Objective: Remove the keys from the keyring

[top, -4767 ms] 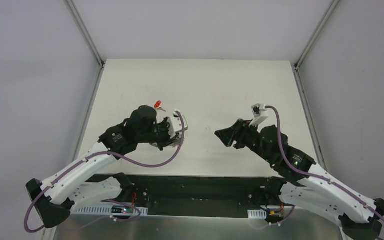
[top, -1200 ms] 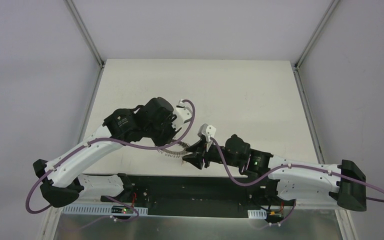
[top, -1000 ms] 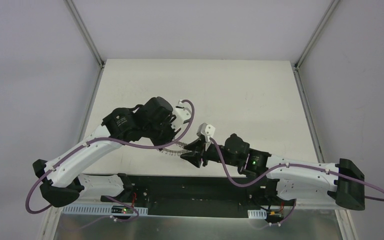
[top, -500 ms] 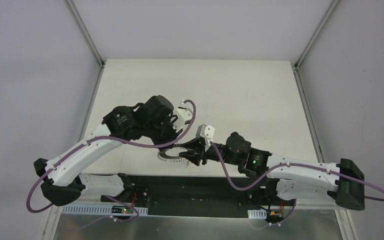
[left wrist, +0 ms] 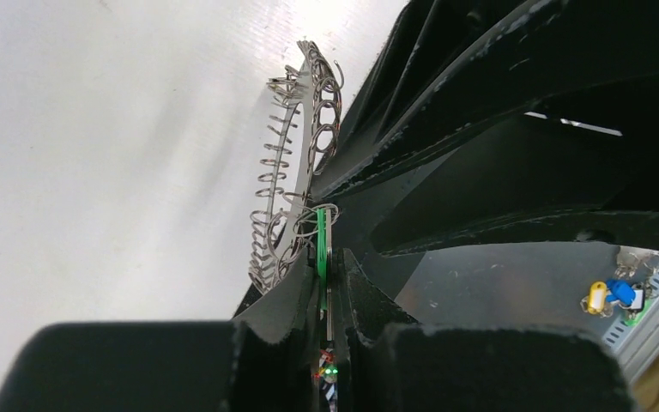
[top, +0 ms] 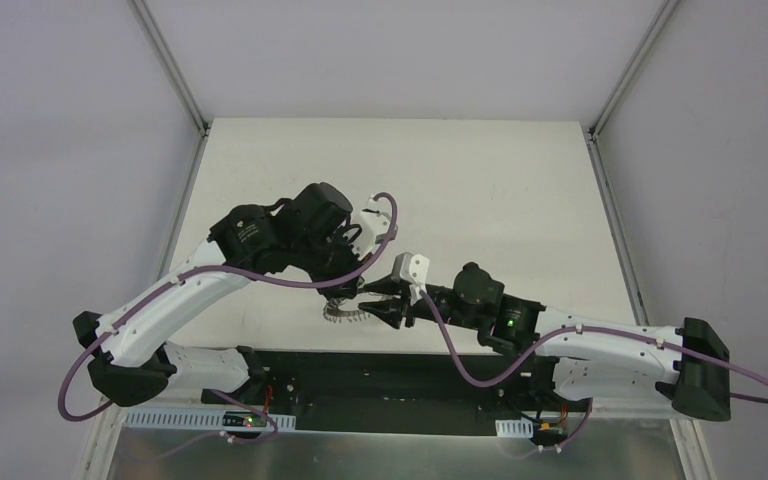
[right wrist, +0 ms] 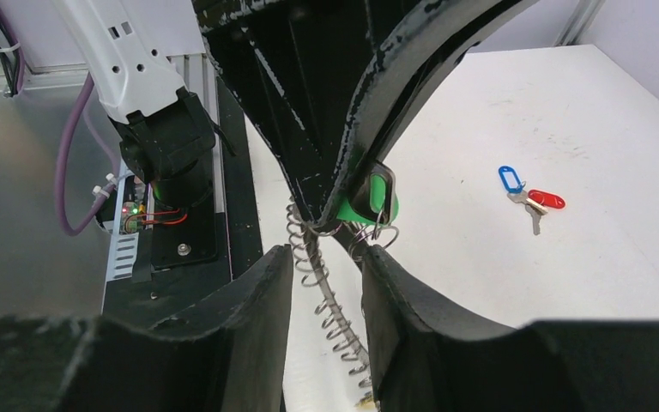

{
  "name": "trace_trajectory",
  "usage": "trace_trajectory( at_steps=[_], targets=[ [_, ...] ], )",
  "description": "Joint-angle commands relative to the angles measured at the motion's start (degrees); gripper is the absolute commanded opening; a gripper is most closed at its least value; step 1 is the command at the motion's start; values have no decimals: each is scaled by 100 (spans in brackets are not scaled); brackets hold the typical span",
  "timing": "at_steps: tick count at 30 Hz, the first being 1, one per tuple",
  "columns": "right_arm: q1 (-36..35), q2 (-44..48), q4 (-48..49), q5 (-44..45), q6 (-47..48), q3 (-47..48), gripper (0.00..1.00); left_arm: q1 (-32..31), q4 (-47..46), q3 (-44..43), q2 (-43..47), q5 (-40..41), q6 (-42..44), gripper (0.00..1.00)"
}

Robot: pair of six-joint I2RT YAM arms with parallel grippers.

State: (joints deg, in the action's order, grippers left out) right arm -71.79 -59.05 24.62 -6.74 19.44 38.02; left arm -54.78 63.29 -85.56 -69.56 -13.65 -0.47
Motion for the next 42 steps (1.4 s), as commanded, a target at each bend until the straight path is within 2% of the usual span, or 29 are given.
trace_trajectory(
  at_steps=[1,4,6,10,14,28,42],
  targets=[
    [-26,24,431,67,239,237,41,-48,-76,-308,-45,-372,-251,0],
    [-24,-8,464,183,314,240,40,-41,-77,-320,-81,-486,-273,0],
    [-25,-21,458,359,347,237,32,-41,-77,-334,-86,-599,-284,0],
    [-28,88,444,491,334,138,10,-47,-66,-386,-47,-640,-384,0],
    [-28,276,162,431,250,41,1,-49,-74,-412,36,-404,-447,0],
    [-26,1064,-375,167,-180,-414,0,69,-69,-489,-48,-20,-588,0],
    [-28,1532,-318,-143,-221,-497,0,81,-82,-339,-375,-585,-409,0]
  ],
)
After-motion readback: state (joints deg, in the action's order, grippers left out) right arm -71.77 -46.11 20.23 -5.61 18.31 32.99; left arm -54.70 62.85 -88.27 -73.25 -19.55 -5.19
